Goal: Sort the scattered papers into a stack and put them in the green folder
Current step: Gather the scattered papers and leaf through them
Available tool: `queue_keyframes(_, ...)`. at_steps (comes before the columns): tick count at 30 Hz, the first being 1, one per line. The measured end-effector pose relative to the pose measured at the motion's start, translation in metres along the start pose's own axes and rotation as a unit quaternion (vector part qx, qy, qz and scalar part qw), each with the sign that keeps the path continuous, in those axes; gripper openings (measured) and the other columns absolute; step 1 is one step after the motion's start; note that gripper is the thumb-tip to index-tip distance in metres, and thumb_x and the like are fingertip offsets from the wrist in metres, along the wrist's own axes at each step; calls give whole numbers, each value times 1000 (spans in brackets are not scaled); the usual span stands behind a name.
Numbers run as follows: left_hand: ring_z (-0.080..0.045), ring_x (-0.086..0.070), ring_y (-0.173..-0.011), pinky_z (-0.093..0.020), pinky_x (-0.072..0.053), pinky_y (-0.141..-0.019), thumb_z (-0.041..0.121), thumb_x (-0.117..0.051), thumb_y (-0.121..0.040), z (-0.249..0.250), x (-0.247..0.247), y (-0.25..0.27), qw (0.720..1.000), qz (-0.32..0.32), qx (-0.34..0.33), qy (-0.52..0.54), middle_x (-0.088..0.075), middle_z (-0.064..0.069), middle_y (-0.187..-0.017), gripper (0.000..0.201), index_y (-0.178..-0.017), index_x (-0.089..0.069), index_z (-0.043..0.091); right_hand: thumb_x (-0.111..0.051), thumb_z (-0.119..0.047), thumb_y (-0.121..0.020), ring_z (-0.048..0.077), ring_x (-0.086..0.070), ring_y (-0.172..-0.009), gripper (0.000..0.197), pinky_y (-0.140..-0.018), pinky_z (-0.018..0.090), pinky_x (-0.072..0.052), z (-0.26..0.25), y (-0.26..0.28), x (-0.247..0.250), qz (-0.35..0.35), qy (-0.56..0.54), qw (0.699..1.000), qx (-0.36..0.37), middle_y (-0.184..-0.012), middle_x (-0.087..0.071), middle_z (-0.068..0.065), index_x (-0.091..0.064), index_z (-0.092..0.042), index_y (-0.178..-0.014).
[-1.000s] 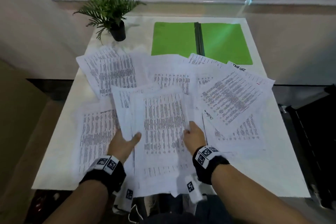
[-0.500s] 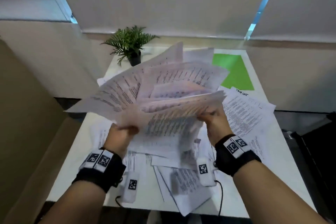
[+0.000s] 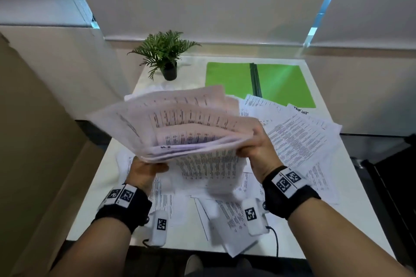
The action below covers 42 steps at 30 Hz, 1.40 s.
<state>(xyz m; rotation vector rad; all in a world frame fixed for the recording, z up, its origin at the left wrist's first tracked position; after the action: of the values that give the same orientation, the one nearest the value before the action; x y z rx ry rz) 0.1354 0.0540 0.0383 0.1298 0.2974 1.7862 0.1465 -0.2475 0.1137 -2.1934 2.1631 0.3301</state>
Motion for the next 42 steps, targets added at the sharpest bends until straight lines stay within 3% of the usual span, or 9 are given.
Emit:
queue_keyframes(4,-6,-68,-70,-23,-57,-61,-20,-61,-69,11,-2,-2,1000,-1,-26,15,-74,6,-75,41,-83,-76,15,-58,11,-49,22,-68,-90,57,-75,35,-54,2,-2,-10,-21,46,999,-1,-96,-72,13,-64,2,-105)
queue_keyframes(8,-13,-70,-78,-33,-55,-77,-14,-63,-54,68,-28,12,991,-30,-123,39,-75,3,-77,39,-74,-76,16,-55,24,-65,17,-69,-84,46,-73,34,-56,-23,-6,-15,29,-4,999,29,-82,-72,0,-63,-8,-96)
queue_keyframes(12,-11,-70,-84,-24,-57,-76,-21,-62,-65,78,-17,8,986,5,-147,78,-75,5,-84,44,-94,-66,12,-53,26,-74,14,-70,-88,53,-77,30,-57,-46,-6,-31,20,-17,997,67,-84,-73,-4,-63,-22,-95)
queue_keyframes(18,-19,-70,-80,-36,-56,-73,-10,-61,-49,54,-7,12,992,6,-124,36,-75,2,-80,46,-84,-75,15,-53,16,-58,28,-64,-90,55,-72,34,-56,-30,5,-25,-6,3,998,63,-101,-65,18,-57,-8,-107)
queue_keyframes(24,-16,-60,-80,-30,-48,-70,-3,-59,-60,60,-22,17,991,-7,-121,50,-61,-4,-91,43,-98,-56,17,-39,24,-59,14,-55,-70,64,-53,21,-47,-23,3,-34,-10,-66,997,31,-87,-55,6,-53,-17,-106)
queue_keyframes(28,-40,-59,-116,-58,-45,-100,1,-66,-80,84,-40,21,984,-24,-162,69,-62,-25,-123,48,-125,-53,-7,-39,28,-73,9,-57,-72,58,-62,20,-49,-49,4,-50,5,-48,993,108,-87,-58,-1,-57,-21,-98)
queue_keyframes(33,-30,-62,-107,-41,-50,-93,20,-72,-80,93,-31,34,976,41,-196,88,-64,-15,-118,45,-120,-55,10,-47,20,-80,16,-54,-107,62,-92,22,-49,-79,17,-49,13,126,958,257,-116,-51,13,-55,-20,-127)
queue_keyframes(38,-23,-60,-91,-40,-52,-81,53,-73,-73,86,-21,38,976,66,-201,53,-58,-21,-112,39,-104,-54,39,-50,13,-83,21,-52,-110,37,-96,30,-45,-67,12,-43,33,252,917,309,-110,-48,5,-65,-2,-114)
queue_keyframes(42,-10,-58,-94,-30,-51,-84,29,-74,-82,88,-19,36,971,83,-218,52,-56,-3,-111,42,-112,-45,37,-52,15,-77,21,-50,-118,52,-101,30,-45,-61,12,-41,23,216,937,274,-120,-48,7,-58,-12,-121)
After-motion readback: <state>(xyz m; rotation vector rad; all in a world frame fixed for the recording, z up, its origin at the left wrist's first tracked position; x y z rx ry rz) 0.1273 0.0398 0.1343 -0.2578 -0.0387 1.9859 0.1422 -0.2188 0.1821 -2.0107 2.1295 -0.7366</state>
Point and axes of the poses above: each hand's wrist, its own y-axis away from the middle knuckle, its own x-axis out of the back of the hand, z = x × y, the point moved 10 cm from there along -y, towards the middle knuckle
